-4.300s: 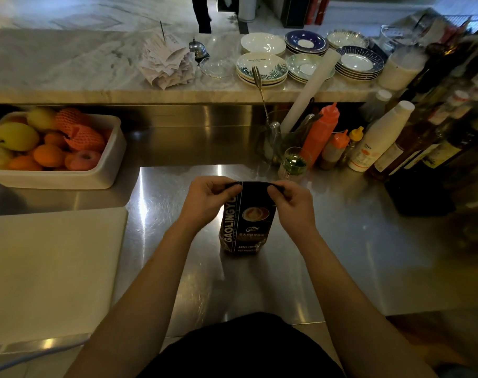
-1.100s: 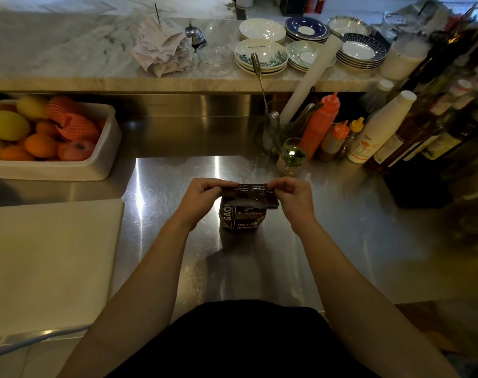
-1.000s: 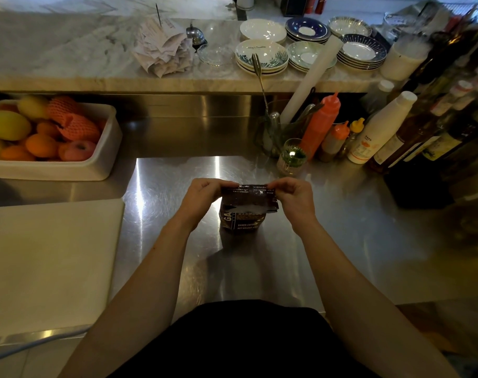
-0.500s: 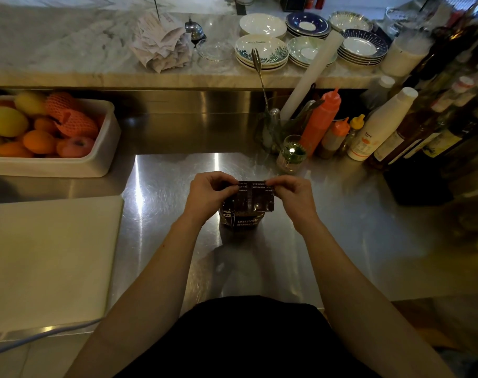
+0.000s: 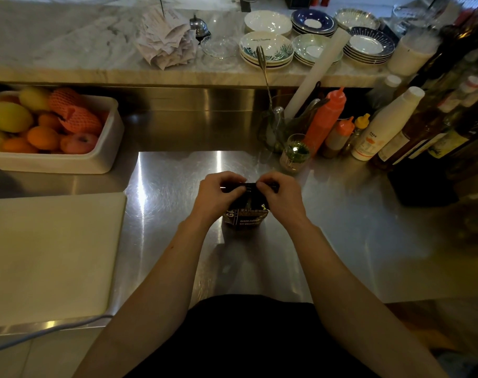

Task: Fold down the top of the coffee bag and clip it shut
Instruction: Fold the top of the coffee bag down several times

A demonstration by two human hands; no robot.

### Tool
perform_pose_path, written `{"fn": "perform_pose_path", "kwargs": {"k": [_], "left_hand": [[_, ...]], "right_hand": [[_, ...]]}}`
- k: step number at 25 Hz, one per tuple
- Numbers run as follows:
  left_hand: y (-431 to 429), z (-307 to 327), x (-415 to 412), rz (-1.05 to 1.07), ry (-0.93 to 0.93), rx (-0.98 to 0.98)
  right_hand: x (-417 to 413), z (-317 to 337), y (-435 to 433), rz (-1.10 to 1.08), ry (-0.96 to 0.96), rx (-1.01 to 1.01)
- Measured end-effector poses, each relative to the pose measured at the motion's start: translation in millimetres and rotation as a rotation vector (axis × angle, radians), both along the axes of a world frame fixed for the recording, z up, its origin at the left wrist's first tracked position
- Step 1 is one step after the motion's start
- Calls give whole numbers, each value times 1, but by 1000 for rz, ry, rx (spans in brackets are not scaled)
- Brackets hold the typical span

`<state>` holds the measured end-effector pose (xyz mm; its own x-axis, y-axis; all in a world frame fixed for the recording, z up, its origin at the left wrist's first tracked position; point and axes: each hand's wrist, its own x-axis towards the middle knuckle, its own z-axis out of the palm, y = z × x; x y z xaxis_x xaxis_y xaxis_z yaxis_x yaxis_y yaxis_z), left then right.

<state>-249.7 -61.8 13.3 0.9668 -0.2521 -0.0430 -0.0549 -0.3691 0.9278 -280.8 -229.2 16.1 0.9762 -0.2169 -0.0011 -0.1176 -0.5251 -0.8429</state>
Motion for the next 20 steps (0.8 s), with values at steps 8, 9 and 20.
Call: {"fn": "perform_pose_path", "kwargs": {"k": [8,9,20], "left_hand": [[-6,0,-2,-37,-21,38],[-7,0,-2,-36,-40,51],[-7,-5,-3,52,-63,100]], "right_hand": [[-4,-8,4,-15,-44,-69],[-4,-8,4,-7,-44,-67],[-9,-1,-2,-20,-17,-32]]}}
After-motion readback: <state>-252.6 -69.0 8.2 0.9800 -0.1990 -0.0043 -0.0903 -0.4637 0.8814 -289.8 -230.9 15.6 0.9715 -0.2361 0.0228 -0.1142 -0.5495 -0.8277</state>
